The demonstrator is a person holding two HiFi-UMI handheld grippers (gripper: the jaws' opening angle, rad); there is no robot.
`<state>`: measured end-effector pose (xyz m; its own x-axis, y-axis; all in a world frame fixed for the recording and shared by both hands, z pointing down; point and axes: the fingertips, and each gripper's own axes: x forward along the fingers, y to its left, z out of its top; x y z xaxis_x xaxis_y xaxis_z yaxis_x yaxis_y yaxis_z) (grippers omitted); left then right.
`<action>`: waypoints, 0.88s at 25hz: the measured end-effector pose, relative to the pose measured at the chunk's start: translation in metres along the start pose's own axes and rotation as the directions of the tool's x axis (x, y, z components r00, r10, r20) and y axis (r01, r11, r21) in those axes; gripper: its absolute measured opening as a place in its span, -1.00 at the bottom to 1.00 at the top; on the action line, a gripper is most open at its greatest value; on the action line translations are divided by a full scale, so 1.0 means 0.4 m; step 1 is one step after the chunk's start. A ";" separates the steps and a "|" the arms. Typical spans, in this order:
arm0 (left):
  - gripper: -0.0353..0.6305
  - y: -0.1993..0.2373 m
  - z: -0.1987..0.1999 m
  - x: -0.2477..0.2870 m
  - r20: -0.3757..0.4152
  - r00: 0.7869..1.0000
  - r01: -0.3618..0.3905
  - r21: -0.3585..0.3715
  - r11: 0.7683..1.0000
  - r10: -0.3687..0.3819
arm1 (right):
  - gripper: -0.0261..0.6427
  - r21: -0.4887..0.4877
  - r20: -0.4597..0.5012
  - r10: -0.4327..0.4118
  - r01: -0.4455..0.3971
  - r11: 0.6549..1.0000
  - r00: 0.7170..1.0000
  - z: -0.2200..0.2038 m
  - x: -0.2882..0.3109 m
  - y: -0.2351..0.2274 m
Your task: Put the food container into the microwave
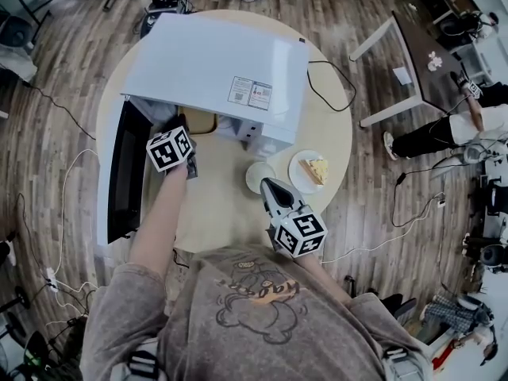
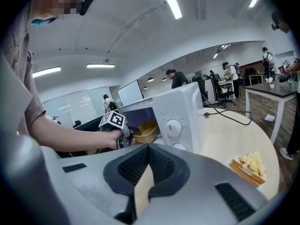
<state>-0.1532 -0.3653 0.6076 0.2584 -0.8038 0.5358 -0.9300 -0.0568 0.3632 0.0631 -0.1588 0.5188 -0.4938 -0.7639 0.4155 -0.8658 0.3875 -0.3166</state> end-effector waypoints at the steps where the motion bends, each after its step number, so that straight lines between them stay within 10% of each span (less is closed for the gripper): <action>1: -0.77 0.000 0.000 0.000 0.000 1.000 0.001 -0.005 1.000 -0.001 | -0.92 0.000 0.000 -0.002 0.002 1.000 1.000 0.000 -0.001 0.000; 22: -0.77 -0.018 0.003 -0.137 0.060 0.996 0.062 0.002 0.998 -0.062 | -0.92 -0.020 -0.011 0.050 -0.050 0.999 0.999 0.001 0.023 0.028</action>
<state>-0.1610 -0.3216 0.5750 0.2988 -0.8332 0.4654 -0.9128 -0.1073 0.3941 0.0488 -0.1616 0.5186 -0.5374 -0.7376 0.4089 -0.8413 0.4358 -0.3198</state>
